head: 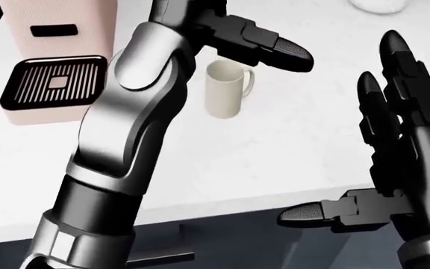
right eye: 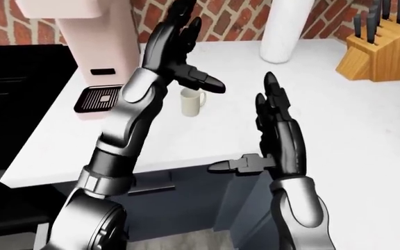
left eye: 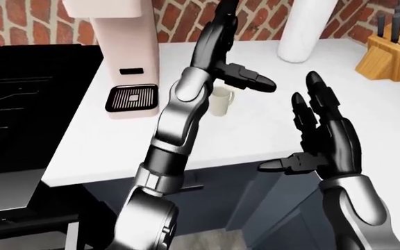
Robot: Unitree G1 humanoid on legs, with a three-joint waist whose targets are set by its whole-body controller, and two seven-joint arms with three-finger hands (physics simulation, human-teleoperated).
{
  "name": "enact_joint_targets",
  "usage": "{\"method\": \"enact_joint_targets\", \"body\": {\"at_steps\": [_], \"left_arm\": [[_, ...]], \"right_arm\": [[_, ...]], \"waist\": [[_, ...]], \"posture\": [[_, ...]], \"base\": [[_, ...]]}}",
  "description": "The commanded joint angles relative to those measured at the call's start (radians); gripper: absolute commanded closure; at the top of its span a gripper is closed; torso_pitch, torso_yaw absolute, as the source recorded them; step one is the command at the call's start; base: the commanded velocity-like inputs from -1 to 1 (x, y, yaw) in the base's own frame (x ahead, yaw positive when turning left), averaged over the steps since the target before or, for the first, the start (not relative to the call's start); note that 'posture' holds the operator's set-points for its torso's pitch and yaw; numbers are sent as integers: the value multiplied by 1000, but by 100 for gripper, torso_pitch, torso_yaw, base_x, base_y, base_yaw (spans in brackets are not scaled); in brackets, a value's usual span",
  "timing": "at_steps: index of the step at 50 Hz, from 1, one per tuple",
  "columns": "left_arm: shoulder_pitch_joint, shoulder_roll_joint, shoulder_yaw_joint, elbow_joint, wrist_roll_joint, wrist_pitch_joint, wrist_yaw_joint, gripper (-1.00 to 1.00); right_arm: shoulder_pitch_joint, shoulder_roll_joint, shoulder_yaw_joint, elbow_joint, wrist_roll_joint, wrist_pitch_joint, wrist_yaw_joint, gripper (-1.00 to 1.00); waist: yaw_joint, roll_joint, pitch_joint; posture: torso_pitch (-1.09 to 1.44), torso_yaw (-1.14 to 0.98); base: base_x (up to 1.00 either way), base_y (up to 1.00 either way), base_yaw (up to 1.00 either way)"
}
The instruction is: Pick the mug from under the coffee machine dispenser and place it on the counter.
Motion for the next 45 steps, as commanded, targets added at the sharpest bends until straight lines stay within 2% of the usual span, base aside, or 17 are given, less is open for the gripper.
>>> {"method": "enact_joint_targets", "body": {"at_steps": [1,8,10,15,27,33,38,45], "left_arm": [[-19,-1,-2,-110,17,49,-6,-100],[85,-12,-35,-405,77,243,-36,-100],[135,-4,-46,-525,104,343,-50,-100],[219,17,-34,-724,135,492,-83,-100],[303,60,-45,-1048,191,741,-113,-100],[361,73,-37,-1141,199,799,-115,-100],[482,84,-49,-1225,201,785,-110,-100],[580,116,-14,-1306,190,787,-118,-100]], "right_arm": [[-16,-6,-6,-31,1,-30,-2,-100],[-19,-7,-4,-36,0,-22,-3,-100],[-19,-7,-4,-37,0,-22,-3,-100],[-20,-5,1,-39,-4,-20,-4,-100],[-21,-4,3,-43,-8,-16,-2,-100],[-22,-4,1,-43,-7,-16,-1,-100],[-28,-6,3,-49,-6,-8,-4,-100],[-33,-7,3,-52,-7,-1,-7,-100]], "waist": [[0,-4,-24],[-1,-1,-19],[-1,0,-18],[-2,4,-17],[0,5,-11],[1,7,-10],[0,9,-11],[2,11,-12]], "posture": [[0,0],[0,0],[0,0],[0,0],[0,0],[0,0],[0,0],[0,0]], "base": [[0,0,0],[0,0,0],[0,0,0],[0,0,0],[0,0,0],[0,0,0],[0,0,0],[0,0,0]]}}
